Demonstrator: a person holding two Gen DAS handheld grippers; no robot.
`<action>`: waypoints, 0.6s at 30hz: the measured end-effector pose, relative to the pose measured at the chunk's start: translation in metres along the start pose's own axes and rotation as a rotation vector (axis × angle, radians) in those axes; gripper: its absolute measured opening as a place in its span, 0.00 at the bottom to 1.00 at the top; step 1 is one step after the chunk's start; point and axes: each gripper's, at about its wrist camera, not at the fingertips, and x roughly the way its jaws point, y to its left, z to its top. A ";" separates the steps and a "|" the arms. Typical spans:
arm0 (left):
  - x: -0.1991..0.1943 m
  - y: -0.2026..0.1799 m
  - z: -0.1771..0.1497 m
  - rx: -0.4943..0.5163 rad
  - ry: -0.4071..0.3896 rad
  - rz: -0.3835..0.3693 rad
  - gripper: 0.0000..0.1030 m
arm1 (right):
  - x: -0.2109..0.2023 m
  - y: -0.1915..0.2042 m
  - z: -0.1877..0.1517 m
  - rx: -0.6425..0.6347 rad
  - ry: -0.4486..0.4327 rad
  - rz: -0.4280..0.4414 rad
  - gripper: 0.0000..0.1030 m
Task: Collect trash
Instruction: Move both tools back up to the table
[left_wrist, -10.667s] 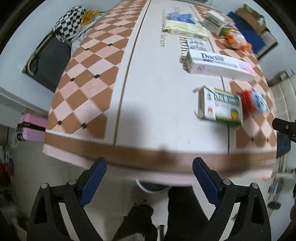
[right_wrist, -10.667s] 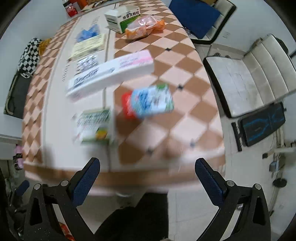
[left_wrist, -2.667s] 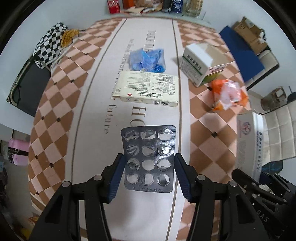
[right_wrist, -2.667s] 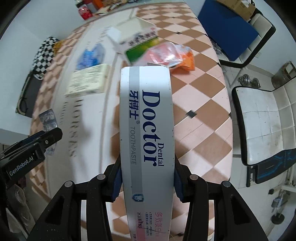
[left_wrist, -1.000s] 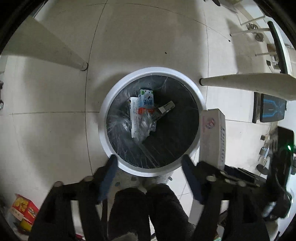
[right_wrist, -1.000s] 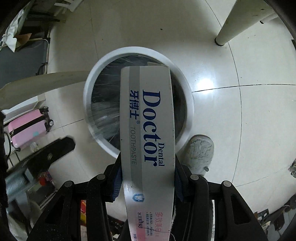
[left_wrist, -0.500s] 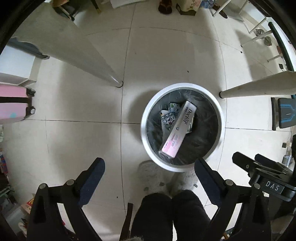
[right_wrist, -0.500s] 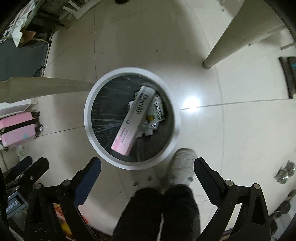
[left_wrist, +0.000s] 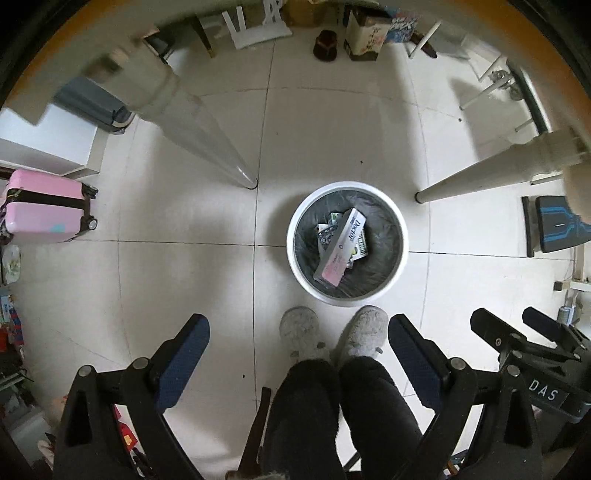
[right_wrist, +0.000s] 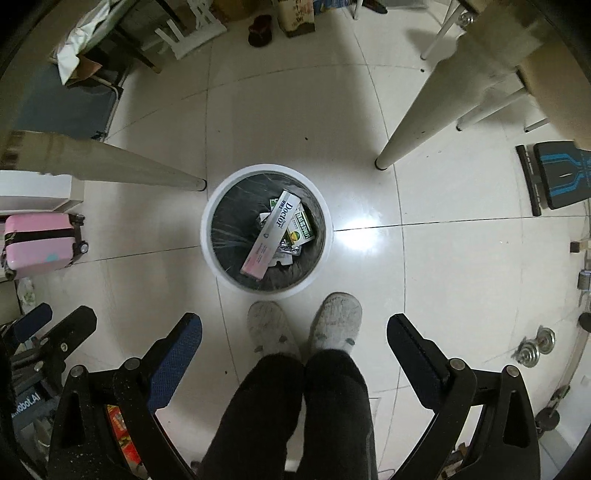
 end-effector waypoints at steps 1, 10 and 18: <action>-0.011 0.000 -0.002 0.000 -0.004 -0.002 0.96 | -0.011 0.001 -0.004 0.002 -0.003 0.004 0.98; -0.107 0.003 -0.018 0.022 -0.068 -0.017 0.96 | -0.133 0.011 -0.039 -0.001 -0.045 0.025 0.98; -0.190 0.002 -0.009 0.031 -0.203 -0.007 0.96 | -0.241 0.018 -0.045 -0.007 -0.132 0.081 0.98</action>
